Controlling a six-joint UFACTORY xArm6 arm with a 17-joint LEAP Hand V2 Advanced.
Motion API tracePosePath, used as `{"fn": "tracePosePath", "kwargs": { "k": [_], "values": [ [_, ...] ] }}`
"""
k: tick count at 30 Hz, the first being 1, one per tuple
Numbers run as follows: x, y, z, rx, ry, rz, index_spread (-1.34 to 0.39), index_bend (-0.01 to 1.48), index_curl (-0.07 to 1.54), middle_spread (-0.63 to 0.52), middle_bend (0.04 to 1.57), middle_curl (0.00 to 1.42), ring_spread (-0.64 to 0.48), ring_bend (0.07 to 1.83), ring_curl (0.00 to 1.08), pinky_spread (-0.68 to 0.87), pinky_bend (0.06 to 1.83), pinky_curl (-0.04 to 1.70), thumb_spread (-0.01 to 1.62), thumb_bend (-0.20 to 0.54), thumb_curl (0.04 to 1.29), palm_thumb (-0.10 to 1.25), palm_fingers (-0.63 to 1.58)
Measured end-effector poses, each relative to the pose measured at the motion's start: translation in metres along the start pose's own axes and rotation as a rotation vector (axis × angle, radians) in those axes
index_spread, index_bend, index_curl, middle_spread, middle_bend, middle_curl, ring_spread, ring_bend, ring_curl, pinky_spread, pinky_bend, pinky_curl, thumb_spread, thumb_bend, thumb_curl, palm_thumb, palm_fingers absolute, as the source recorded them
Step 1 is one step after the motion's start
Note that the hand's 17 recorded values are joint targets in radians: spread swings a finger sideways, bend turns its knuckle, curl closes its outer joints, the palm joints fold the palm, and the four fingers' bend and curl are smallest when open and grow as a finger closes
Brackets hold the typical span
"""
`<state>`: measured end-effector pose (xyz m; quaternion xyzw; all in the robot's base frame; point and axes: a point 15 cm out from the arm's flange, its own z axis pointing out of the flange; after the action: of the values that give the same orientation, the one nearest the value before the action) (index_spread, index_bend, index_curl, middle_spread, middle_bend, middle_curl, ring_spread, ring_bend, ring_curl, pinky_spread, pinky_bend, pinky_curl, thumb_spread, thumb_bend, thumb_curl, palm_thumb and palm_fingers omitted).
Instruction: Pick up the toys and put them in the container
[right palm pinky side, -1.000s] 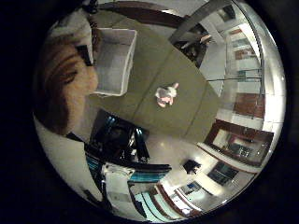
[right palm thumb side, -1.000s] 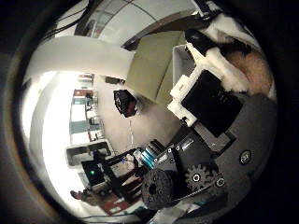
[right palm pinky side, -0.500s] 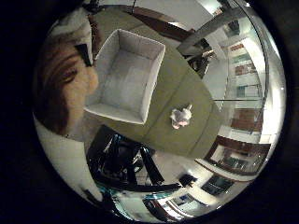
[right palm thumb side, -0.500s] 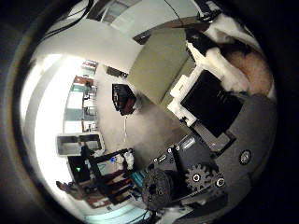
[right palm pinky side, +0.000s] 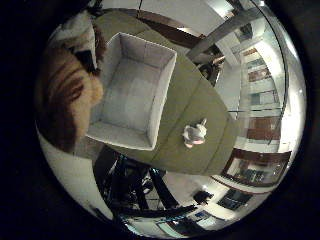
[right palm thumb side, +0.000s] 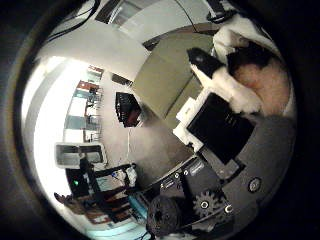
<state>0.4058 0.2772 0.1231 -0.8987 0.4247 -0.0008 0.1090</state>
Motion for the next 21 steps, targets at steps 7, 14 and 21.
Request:
{"fn": "tracePosePath", "kwargs": {
  "k": [7,14,21],
  "values": [
    [0.0070,0.0009,-0.0010,0.002,0.000,-0.055,-0.37,0.48,0.62,-0.11,0.93,0.56,-0.14,1.18,0.57,-0.23,1.00,0.72,1.05,-0.032,0.51,0.76,0.28],
    [0.0073,0.0011,-0.0007,0.002,-0.001,-0.101,-0.37,0.41,0.50,-0.04,0.66,0.45,-0.03,0.94,0.45,0.13,0.84,0.63,1.09,-0.027,0.42,0.64,0.06],
    [0.0064,0.0013,-0.0007,0.000,-0.002,-0.111,-0.38,0.34,0.43,-0.02,0.52,0.38,0.01,0.77,0.37,0.29,0.73,0.52,1.10,-0.022,0.38,0.62,0.11]
  ]
}}
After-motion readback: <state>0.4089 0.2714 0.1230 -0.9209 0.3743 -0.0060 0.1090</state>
